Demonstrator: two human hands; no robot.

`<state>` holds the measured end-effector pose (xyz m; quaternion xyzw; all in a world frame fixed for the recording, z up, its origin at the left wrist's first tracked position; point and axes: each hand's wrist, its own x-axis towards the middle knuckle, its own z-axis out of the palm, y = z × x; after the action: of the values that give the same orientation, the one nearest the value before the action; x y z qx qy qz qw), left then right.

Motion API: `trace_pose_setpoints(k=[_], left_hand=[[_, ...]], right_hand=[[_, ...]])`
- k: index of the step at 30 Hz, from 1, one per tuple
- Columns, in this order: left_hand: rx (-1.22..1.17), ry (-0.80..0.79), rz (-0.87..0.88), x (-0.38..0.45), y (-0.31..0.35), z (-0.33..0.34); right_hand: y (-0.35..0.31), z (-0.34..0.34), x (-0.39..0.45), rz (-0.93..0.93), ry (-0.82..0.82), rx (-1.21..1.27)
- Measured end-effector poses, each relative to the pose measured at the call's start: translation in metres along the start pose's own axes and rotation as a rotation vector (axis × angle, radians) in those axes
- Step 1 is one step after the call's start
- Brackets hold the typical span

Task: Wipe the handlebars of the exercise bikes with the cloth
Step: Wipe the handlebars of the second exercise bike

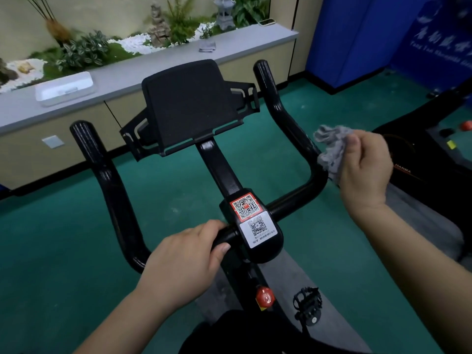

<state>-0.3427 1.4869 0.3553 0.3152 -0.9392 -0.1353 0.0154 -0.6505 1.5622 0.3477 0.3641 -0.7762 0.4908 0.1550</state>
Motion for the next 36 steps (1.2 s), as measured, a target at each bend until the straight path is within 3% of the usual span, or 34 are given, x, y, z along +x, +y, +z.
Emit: trace_pose_setpoints(k=[3,7,10,16,26,32,36], left_hand=[[0.003,-0.004,0.016,0.001,0.000,0.000],[0.016,-0.005,0.036,0.000,-0.001,0.002],[0.048,-0.008,0.046,0.001,-0.001,0.004],[0.040,0.003,0.059,0.002,-0.004,0.005],[-0.008,0.010,0.060,0.001,-0.006,0.004],[-0.013,0.015,0.065,0.004,-0.001,0.004],[0.020,0.001,0.065,0.003,-0.002,0.004]], right_hand=[[-0.006,0.000,-0.015,0.253,-0.071,0.017],[-0.020,0.012,-0.050,0.490,-0.402,-0.087],[-0.023,0.022,-0.029,0.500,-0.460,-0.187],[-0.010,0.046,0.039,0.259,-0.694,-0.268],[-0.013,-0.017,-0.005,0.303,-0.673,-0.316],[-0.002,0.029,0.021,0.366,-0.681,-0.365],[-0.016,0.066,0.051,0.265,-0.644,-0.365]])
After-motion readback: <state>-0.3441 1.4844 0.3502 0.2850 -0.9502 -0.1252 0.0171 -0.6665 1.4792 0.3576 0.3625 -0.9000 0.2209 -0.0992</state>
